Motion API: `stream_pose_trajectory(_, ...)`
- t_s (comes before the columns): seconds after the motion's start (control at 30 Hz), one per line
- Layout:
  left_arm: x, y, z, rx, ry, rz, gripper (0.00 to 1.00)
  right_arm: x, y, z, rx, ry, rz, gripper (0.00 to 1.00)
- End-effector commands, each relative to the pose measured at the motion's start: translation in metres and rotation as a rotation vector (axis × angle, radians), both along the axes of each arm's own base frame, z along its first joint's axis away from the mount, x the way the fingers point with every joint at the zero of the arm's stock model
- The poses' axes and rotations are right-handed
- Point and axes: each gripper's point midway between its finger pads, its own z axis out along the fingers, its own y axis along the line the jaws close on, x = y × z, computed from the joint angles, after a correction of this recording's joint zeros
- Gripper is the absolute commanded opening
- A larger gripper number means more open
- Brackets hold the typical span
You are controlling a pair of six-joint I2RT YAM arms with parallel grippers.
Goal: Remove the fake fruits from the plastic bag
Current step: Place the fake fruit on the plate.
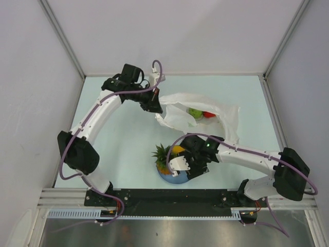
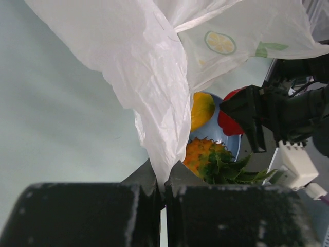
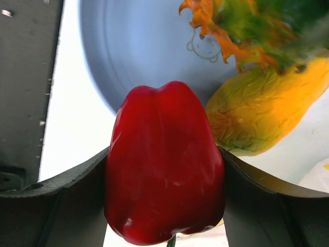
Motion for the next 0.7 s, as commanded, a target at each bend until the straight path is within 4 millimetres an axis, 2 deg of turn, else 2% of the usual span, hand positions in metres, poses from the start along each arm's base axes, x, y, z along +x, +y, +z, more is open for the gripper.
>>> stream_pose_trajectory(0.0,-0.009,0.004,0.033,-0.114,-0.046,0.012,0.00,0.010,0.004,-0.003,-0.052,-0.096,-0.040,0.67)
stream_pose_trajectory(0.17,-0.024,0.008,0.030,-0.138,-0.040,0.002,0.00,-0.008,0.012,-0.007,-0.079,-0.102,-0.003,0.79)
stream_pose_trajectory(0.27,-0.031,0.008,0.026,-0.155,-0.028,-0.003,0.00,-0.005,0.014,-0.005,-0.091,-0.159,0.012,0.85)
stream_pose_trajectory(0.5,-0.038,0.009,0.028,-0.160,-0.032,-0.020,0.00,-0.002,0.017,0.003,-0.102,-0.204,0.007,0.90)
stream_pose_trajectory(0.67,-0.037,0.004,0.031,-0.184,0.001,-0.026,0.00,-0.003,0.001,0.010,-0.154,-0.208,0.010,0.90)
